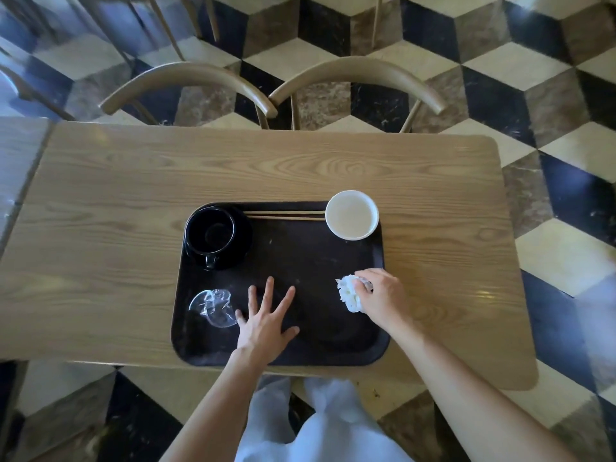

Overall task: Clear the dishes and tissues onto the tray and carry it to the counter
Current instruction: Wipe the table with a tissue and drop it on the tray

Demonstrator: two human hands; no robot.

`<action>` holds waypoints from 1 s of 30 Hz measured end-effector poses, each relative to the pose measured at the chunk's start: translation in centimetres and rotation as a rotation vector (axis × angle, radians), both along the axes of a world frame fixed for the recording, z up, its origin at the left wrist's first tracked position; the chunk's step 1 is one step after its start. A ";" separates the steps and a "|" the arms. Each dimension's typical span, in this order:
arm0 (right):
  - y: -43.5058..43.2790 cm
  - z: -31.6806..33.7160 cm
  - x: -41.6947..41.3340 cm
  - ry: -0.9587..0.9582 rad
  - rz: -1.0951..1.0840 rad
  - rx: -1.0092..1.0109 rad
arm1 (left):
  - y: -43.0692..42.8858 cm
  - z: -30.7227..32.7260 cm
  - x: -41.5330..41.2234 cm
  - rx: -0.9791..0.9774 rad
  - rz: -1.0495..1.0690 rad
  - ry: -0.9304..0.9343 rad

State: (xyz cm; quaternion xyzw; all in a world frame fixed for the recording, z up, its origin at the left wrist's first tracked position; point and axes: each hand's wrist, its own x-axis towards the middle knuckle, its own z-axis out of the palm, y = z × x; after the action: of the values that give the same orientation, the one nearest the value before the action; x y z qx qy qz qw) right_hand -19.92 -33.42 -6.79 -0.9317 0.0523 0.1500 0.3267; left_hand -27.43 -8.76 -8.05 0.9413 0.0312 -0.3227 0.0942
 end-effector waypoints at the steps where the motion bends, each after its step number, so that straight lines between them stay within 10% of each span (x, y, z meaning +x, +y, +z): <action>1: -0.1 0.0 0.0 0.004 -0.011 0.001 | 0.0 -0.1 0.0 -0.004 0.001 -0.001; 30: -2.3 -0.7 0.8 0.071 -0.322 0.096 | 2.0 2.4 1.4 -0.276 0.201 -0.169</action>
State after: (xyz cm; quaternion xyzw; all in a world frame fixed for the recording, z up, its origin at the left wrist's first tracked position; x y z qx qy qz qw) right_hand -19.09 -35.68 -7.45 -0.8886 0.2053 0.1308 0.3886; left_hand -26.00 -6.80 -5.70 0.9353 0.0723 -0.2329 0.2564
